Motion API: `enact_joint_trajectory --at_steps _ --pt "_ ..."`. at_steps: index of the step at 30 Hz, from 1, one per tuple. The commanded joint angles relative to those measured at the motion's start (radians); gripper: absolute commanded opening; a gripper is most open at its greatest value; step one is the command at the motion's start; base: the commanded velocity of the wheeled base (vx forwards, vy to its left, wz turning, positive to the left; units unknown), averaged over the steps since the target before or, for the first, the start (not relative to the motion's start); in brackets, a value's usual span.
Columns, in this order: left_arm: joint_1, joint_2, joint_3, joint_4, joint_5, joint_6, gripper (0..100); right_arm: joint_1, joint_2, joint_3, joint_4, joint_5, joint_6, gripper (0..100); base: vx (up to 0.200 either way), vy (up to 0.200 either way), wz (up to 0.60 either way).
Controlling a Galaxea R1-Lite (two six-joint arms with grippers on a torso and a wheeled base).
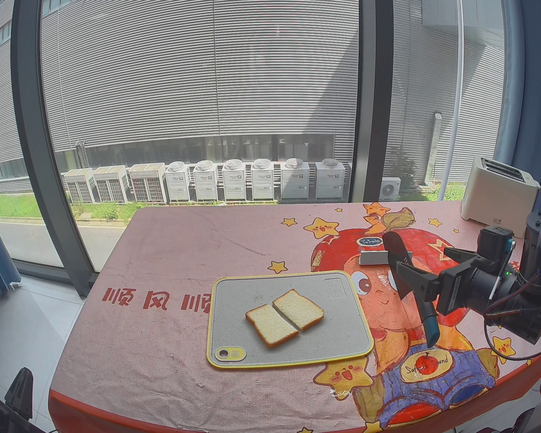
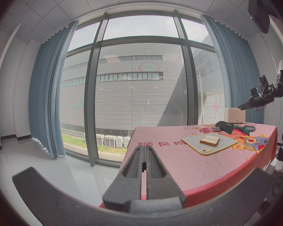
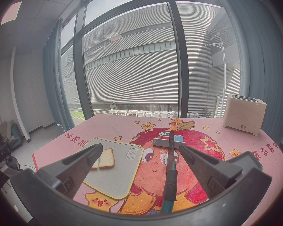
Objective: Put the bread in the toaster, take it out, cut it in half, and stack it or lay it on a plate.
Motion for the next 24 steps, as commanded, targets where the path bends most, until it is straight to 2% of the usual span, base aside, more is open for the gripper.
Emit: enact_joint_trajectory --at_steps 1,3,15,24 --pt "0.0 -0.016 0.018 0.0 0.001 -0.001 0 0.001 0.004 0.003 0.0 0.0 -0.001 100 0.0 0.0 0.0" --pt "0.0 -0.016 0.018 0.0 -0.001 -0.001 0 0.001 0.004 0.003 0.0 0.0 -0.001 100 0.0 0.0 0.0" --pt "0.0 -0.016 0.018 0.0 0.001 -0.004 0 0.003 0.011 0.024 0.003 -0.002 -0.007 100 0.0 0.2 0.0" --pt "0.0 -0.016 0.018 -0.002 0.001 0.002 0 0.03 0.008 0.035 0.003 -0.012 -0.008 100 0.0 0.0 0.0"
